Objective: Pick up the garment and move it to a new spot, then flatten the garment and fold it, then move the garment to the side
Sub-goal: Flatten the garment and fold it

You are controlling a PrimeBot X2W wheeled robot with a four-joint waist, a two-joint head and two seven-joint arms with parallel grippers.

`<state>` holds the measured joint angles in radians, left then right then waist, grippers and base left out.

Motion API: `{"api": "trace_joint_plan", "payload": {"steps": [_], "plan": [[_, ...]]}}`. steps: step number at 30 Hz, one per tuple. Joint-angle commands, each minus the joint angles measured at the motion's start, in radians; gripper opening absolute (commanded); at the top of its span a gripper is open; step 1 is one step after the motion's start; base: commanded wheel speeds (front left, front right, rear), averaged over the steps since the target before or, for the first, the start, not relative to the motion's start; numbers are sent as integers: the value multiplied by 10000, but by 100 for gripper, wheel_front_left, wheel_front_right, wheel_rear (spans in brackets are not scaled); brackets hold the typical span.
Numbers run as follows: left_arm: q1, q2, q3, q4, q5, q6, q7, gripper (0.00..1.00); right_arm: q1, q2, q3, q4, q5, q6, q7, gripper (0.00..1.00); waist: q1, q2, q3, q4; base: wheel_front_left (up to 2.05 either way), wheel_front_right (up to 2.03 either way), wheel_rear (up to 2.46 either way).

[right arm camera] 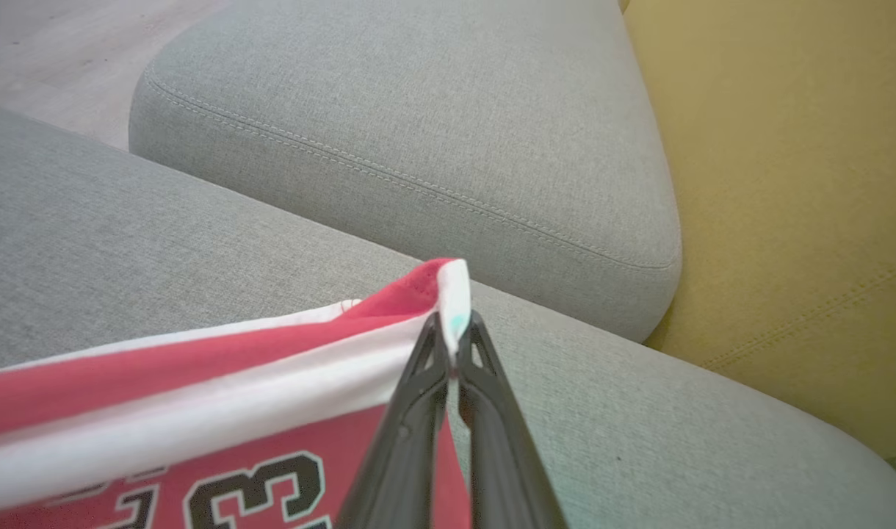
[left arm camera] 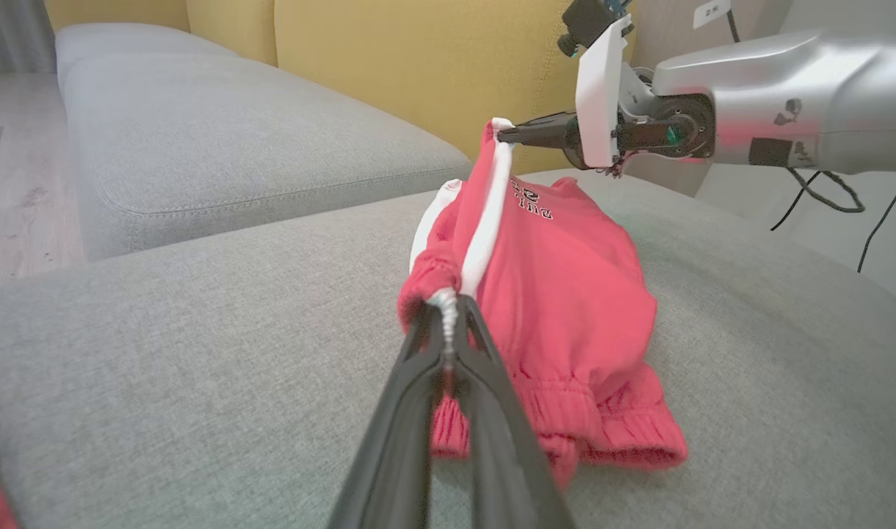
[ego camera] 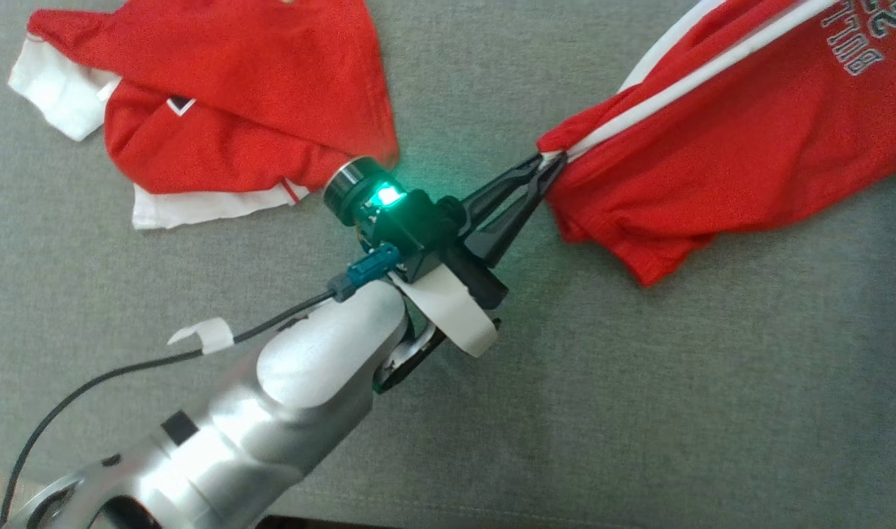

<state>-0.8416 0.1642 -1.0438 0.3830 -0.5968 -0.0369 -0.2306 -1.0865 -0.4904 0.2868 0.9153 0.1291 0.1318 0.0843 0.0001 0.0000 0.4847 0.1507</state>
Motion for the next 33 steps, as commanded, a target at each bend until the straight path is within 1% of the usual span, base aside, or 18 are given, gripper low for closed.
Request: {"api": "trace_joint_plan", "payload": {"steps": [1,7,8,9,11,12,13,14,18,21,22,27,28,30,33], "plan": [[-360,45,191,-115,92,-96,-100,0,-379,-84,56,36,-120,-11,-192,0,-1,0,217,169,0,0,0],[-615,-77,110,126,187,-235,-151,0,-958,46,107,829,-339,-11,-447,0,-1,0,529,321,0,0,0],[-638,-95,106,166,190,-250,-160,0,-1044,70,108,938,-369,-11,-513,46,-1,0,560,335,0,0,0],[-655,-112,105,202,191,-264,-169,0,-1125,99,89,1046,-397,-11,-588,100,-1,0,582,345,0,0,0],[-665,-133,87,312,176,-276,-161,0,-1269,177,17,1286,-418,-11,-691,100,-1,0,604,350,0,0,0],[-666,-147,83,370,155,-271,-143,37,-1337,206,-12,1385,-448,-11,-773,100,-1,0,606,354,0,0,0],[-682,-155,89,417,166,-241,-148,80,-1395,240,-37,1491,-482,-11,-844,100,-1,0,596,351,0,0,0],[-661,-150,99,526,176,-177,-159,100,-1443,305,-85,1719,-554,-11,-983,100,-1,0,493,317,0,0,0],[-561,-87,183,748,197,97,-180,100,-1363,425,-425,2163,-453,-11,-1403,100,-1,0,62,220,0,0,0],[-459,-56,354,784,145,338,-209,100,-1132,647,-676,2366,-126,-11,-1845,100,-1,0,-393,73,0,0,0],[-459,-56,354,784,145,338,-209,100,-1132,647,-676,2366,-126,-11,-1845,100,-1,0,-393,73,0,0,0],[-116,307,847,699,42,808,-267,100,-618,1125,-811,2273,469,-11,-2812,100,-1,0,-1309,-418,0,0,0],[-32,397,1008,654,25,954,-278,100,-493,1235,-830,2176,645,-11,-2967,100,-1,0,-1481,-513,0,0,0],[201,627,1389,606,63,1433,-295,100,-133,1557,-854,1844,1103,-11,-3217,100,-1,0,-1882,-737,0,0,0],[820,869,2261,184,-148,2028,-306,100,603,1953,-750,971,1782,-11,-3399,100,-1,0,-2371,-1133,0,0,0]]}}
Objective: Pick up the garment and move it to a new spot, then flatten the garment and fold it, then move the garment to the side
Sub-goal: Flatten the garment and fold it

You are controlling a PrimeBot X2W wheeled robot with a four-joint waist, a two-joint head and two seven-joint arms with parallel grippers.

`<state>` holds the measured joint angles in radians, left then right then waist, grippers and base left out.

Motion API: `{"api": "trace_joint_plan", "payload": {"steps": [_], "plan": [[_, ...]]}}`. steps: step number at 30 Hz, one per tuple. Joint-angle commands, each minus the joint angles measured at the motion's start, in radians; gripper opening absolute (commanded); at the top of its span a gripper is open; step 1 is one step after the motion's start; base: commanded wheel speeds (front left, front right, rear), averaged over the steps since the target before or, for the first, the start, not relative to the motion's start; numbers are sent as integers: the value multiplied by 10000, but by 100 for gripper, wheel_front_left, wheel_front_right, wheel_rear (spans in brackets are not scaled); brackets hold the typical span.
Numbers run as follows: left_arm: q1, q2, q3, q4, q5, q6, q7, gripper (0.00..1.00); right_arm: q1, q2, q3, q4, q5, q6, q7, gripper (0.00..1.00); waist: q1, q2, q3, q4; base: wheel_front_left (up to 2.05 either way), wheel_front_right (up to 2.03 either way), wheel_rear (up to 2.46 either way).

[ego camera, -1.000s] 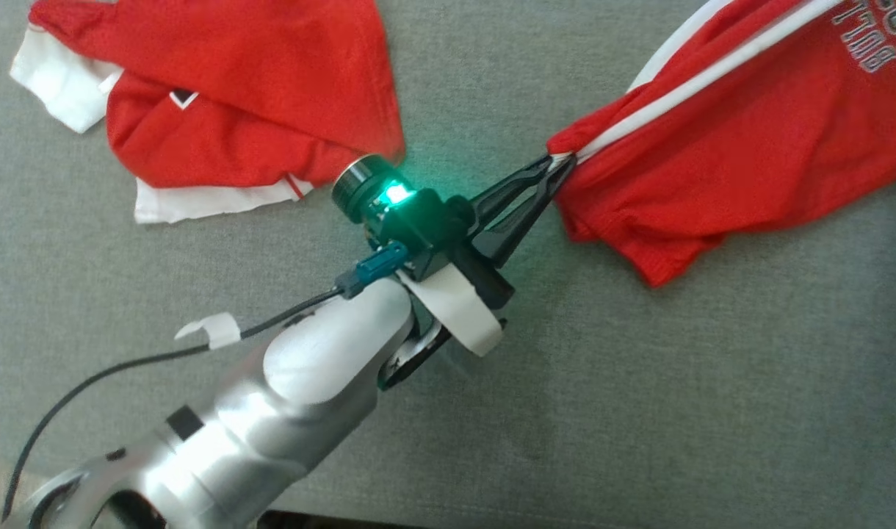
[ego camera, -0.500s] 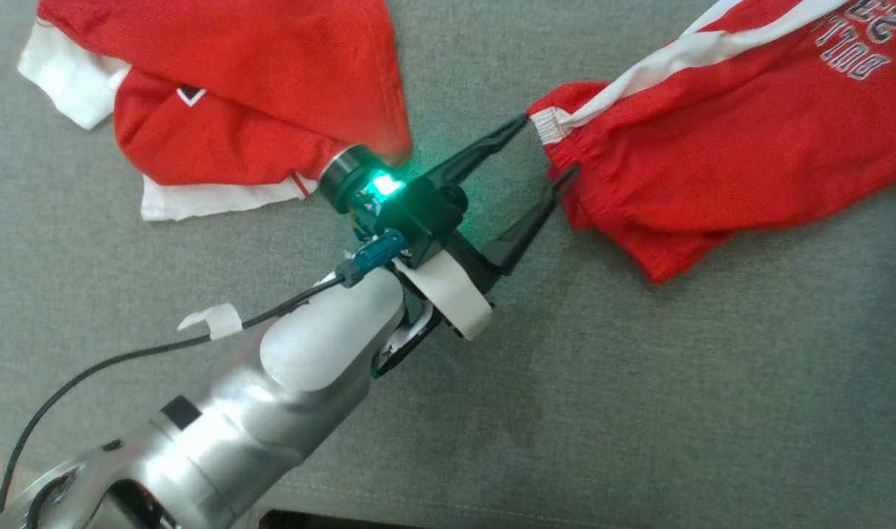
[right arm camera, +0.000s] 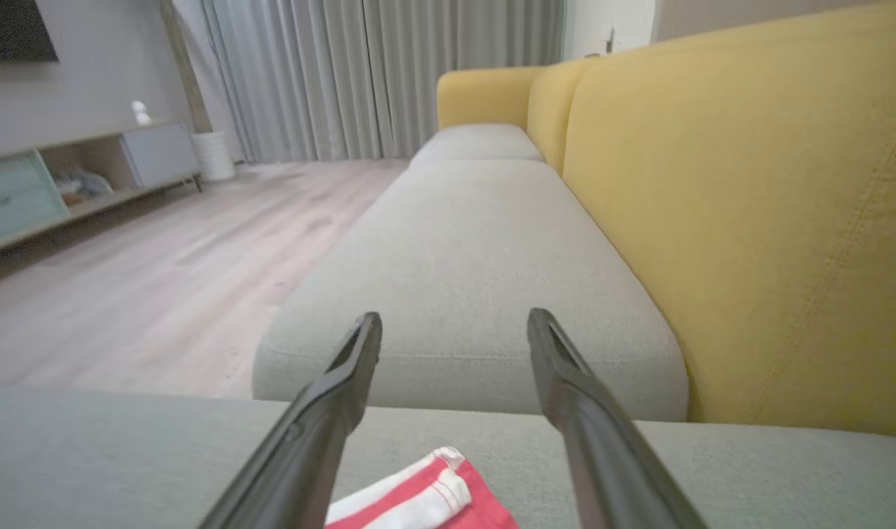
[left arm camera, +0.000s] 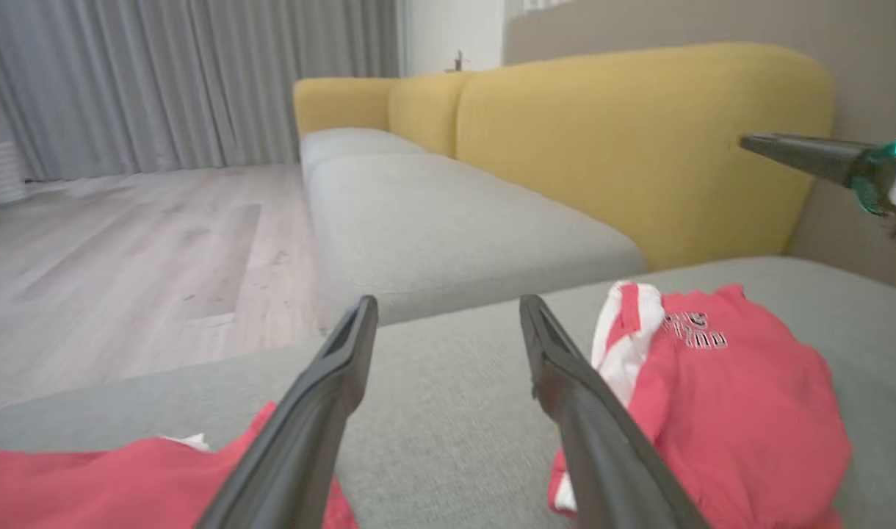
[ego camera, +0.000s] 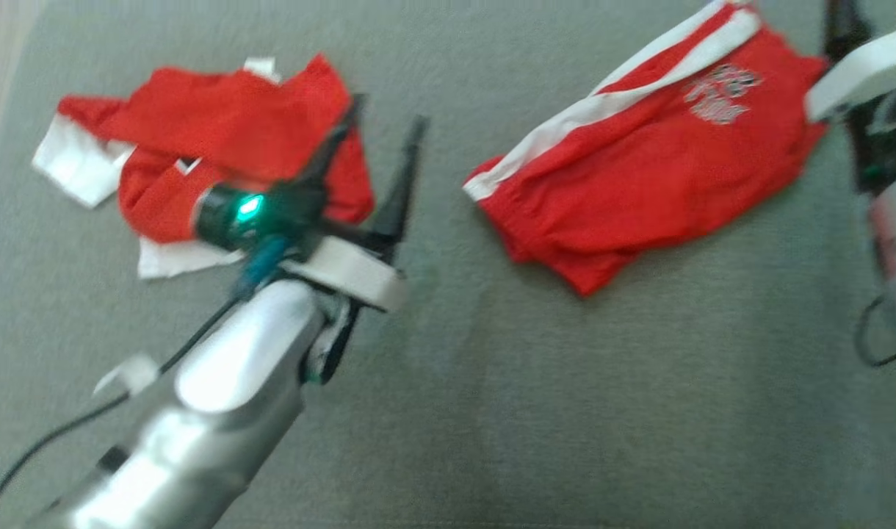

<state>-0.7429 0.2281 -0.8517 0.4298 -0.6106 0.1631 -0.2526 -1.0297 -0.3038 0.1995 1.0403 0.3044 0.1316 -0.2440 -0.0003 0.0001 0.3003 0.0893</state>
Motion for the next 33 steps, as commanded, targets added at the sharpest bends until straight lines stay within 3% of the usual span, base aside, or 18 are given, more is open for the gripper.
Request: {"api": "trace_joint_plan", "payload": {"steps": [1,5,9,13,17,25,33], "plan": [[56,369,608,-493,70,209,-86,100,343,175,127,-658,251,-9,-143,100,3,-1,-662,-635,0,0,0],[1282,839,1578,-1157,421,802,-88,100,2034,481,-348,-2915,825,-9,-171,100,3,-1,-1128,-1053,0,0,0],[2533,1189,2182,-1464,883,1168,-89,100,4402,1324,-1073,-5015,643,-9,-174,100,3,-1,-1412,-1394,0,0,0],[3619,1210,2655,-1694,1244,1218,-90,100,6470,2068,-1435,-6274,88,-9,-176,100,3,-1,-1598,-1512,0,0,0],[4514,968,3089,-1872,1518,1172,-90,100,7752,2369,-1455,-6917,-238,-9,-176,100,3,-1,-1679,-1570,0,0,0],[5075,472,3572,-2010,2358,776,-91,100,8278,2493,-1601,-7478,-564,-9,-15,100,3,-1,-1469,-1356,0,0,0],[4508,91,3826,-2058,2958,284,-91,100,6614,2238,-2300,-7388,-1094,-9,1388,100,3,-1,-389,-843,0,0,0]]}}
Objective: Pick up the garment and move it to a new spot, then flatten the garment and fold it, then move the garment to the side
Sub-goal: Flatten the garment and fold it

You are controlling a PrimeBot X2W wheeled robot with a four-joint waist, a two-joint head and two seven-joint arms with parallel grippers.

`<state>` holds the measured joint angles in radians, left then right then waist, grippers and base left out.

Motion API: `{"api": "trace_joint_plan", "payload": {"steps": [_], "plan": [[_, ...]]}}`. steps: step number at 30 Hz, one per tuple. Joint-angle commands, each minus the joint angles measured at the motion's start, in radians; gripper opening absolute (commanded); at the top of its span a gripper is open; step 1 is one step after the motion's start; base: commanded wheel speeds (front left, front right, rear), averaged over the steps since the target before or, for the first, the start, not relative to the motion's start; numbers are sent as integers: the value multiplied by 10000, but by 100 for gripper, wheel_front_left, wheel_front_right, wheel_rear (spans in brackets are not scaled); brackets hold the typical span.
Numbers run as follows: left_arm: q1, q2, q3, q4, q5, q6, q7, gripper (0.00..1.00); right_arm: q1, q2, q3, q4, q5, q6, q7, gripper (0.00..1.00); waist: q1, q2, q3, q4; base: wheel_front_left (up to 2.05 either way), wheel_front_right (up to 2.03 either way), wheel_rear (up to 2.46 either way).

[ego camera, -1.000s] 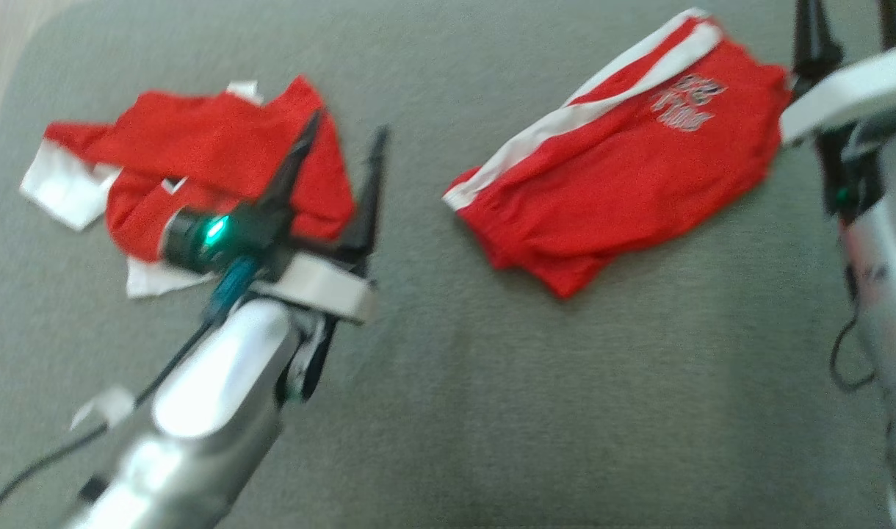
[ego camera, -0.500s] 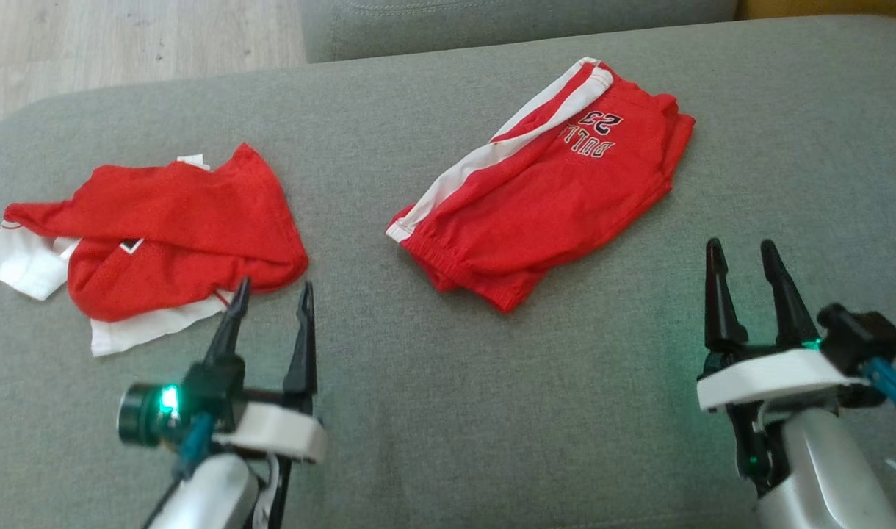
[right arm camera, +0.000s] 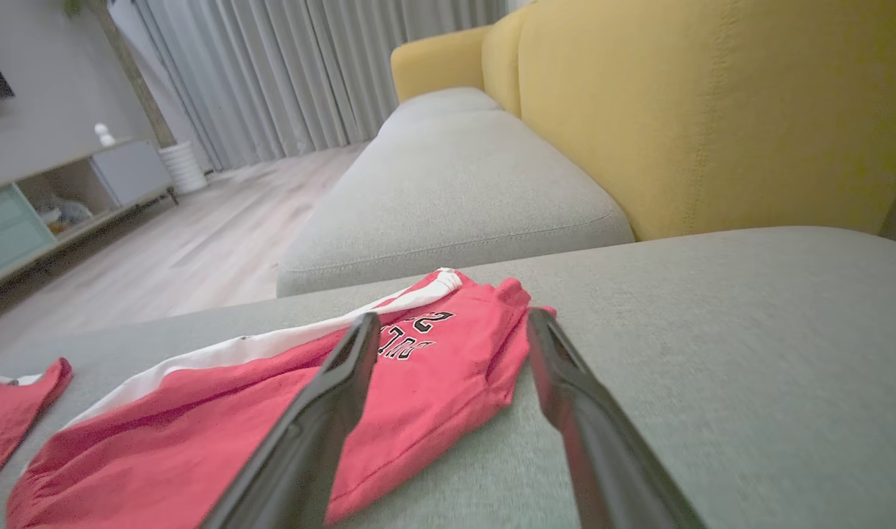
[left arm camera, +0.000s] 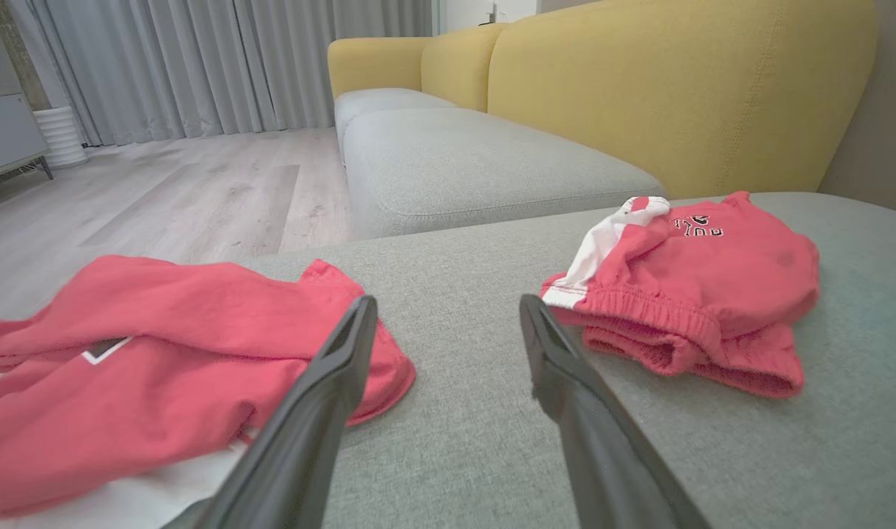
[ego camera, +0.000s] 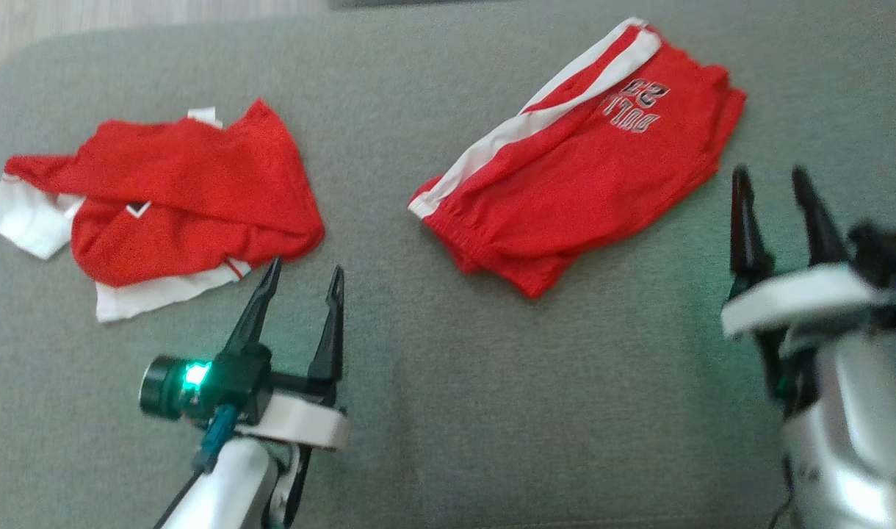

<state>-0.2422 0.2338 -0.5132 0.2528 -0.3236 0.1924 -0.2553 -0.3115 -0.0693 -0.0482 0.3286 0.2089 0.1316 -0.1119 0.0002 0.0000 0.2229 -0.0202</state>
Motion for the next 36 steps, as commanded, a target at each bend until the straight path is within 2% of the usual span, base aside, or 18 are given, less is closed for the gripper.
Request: {"api": "trace_joint_plan", "payload": {"steps": [1,4,6,8,10,13,20,24,25,26,36], "plan": [[-498,34,442,-288,88,-9,-64,100,-567,-107,178,-271,-139,-9,67,100,-2,0,385,252,0,0,0],[-777,-203,407,-210,236,-248,-64,100,-1639,-325,-400,391,-490,-9,812,100,-2,0,912,595,0,0,0],[-935,-366,385,-153,348,-386,-64,100,-2371,-331,-884,1064,-256,-9,1381,100,-2,0,1147,849,0,0,0],[-1089,-529,400,-142,457,-472,-64,100,-3097,-652,-1217,1698,-358,-9,1801,100,-2,0,1403,1105,0,0,0],[-1266,-769,519,-155,517,-605,-64,100,-4058,-1180,-1751,2689,-940,-9,2172,100,-2,0,1724,1440,0,0,0],[-1395,-983,621,-174,536,-833,-64,100,-4855,-1553,-2167,3699,-1537,-9,2476,100,-2,0,1977,1734,0,0,0],[-1508,-1302,859,-179,789,-1113,-64,100,-5857,-2249,-2327,5724,-2639,-9,2859,100,-2,0,2275,2120,0,0,0],[-1472,-1415,1010,-95,913,-1227,-64,100,-5998,-2326,-2264,6627,-2931,-9,2902,100,-2,0,2222,2138,0,0,0],[-1458,-1433,1053,-75,943,-1244,-64,100,-6043,-2297,-2237,6821,-2913,-9,2907,40,-2,0,2198,2117,0,0,0],[-1446,-1448,1099,-53,976,-1261,-64,100,-6094,-2256,-2183,6987,-2880,-9,2864,0,-2,0,2163,2087,0,0,0],[-1214,-1492,1509,105,1264,-1473,-64,100,-6245,-1855,-1408,7726,-1542,-9,1657,0,-2,0,1446,1307,0,0,0]]}}
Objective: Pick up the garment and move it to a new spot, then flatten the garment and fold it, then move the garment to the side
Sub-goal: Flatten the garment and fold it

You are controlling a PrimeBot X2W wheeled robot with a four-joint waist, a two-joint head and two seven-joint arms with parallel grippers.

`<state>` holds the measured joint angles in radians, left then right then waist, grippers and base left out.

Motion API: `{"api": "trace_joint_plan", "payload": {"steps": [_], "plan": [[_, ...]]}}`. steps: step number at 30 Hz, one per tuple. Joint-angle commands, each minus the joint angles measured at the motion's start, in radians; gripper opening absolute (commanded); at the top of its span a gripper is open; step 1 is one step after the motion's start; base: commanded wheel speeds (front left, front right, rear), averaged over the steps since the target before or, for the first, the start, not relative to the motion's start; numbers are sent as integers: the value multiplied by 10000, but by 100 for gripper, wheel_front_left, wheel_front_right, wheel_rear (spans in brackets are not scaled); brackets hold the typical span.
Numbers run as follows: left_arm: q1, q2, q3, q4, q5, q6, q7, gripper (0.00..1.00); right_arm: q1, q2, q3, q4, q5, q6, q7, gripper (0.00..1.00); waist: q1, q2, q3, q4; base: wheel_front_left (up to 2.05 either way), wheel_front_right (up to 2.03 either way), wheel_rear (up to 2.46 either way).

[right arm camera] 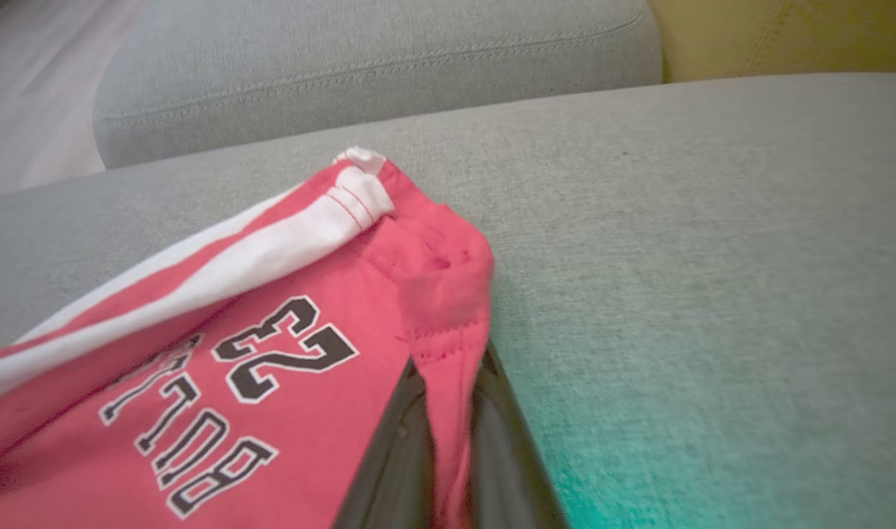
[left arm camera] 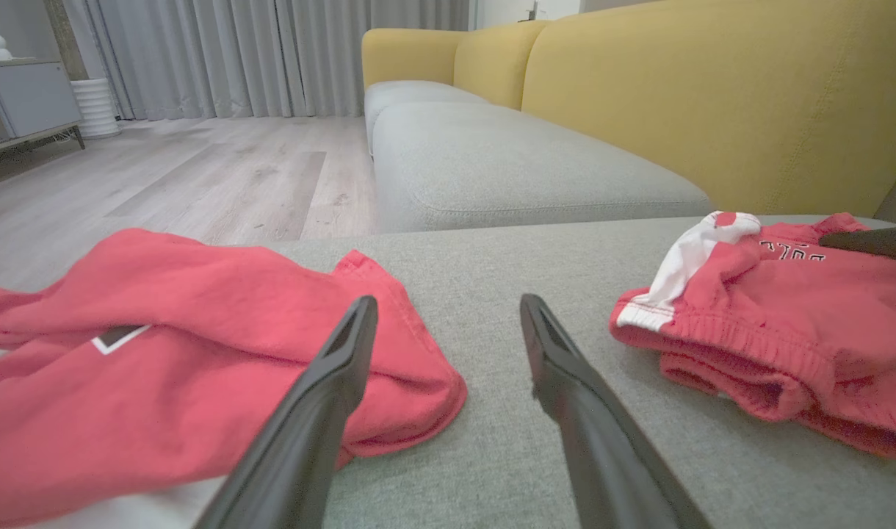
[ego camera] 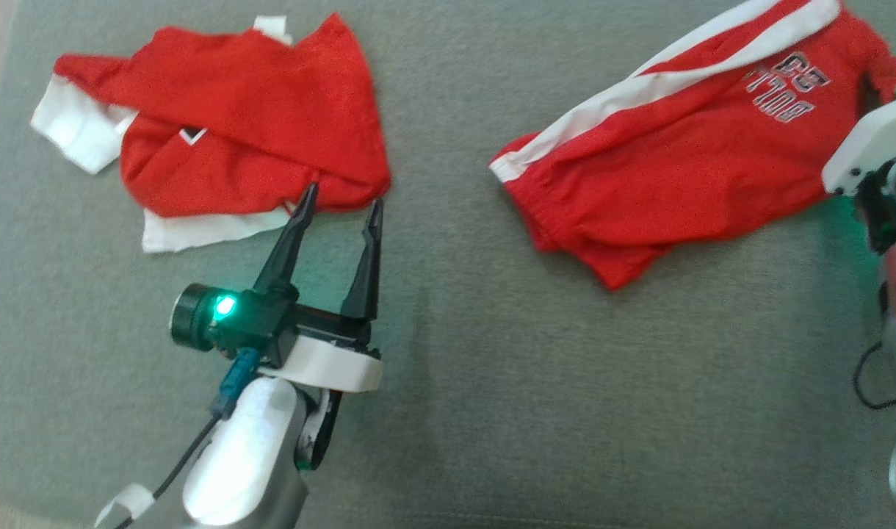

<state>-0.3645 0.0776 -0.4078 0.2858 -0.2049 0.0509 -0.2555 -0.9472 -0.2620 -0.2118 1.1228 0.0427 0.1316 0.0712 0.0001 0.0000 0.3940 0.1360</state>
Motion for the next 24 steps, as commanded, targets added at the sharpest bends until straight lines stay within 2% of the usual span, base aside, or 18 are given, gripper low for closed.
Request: {"api": "trace_joint_plan", "payload": {"steps": [1,8,15,19,24], "plan": [[54,74,494,-199,96,-75,-63,100,192,138,310,-204,289,-9,-298,0,-1,0,-364,-381,0,0,0],[310,45,655,-97,216,-191,-63,100,964,-136,211,-293,1242,-9,-926,0,-1,0,-984,-1080,0,0,0],[567,-10,780,-53,277,-232,-63,100,2054,-825,-927,-136,1698,-9,-1283,0,-1,0,-1377,-1292,0,0,0],[780,-18,856,-56,308,-273,-63,100,2393,-783,-1361,-49,1767,-9,-1442,0,-1,0,-1529,-1294,0,0,0],[965,-9,950,34,342,-315,-63,100,2337,-269,-1266,-420,1958,-9,-1707,0,-1,0,-1766,-1228,0,0,0]]}}
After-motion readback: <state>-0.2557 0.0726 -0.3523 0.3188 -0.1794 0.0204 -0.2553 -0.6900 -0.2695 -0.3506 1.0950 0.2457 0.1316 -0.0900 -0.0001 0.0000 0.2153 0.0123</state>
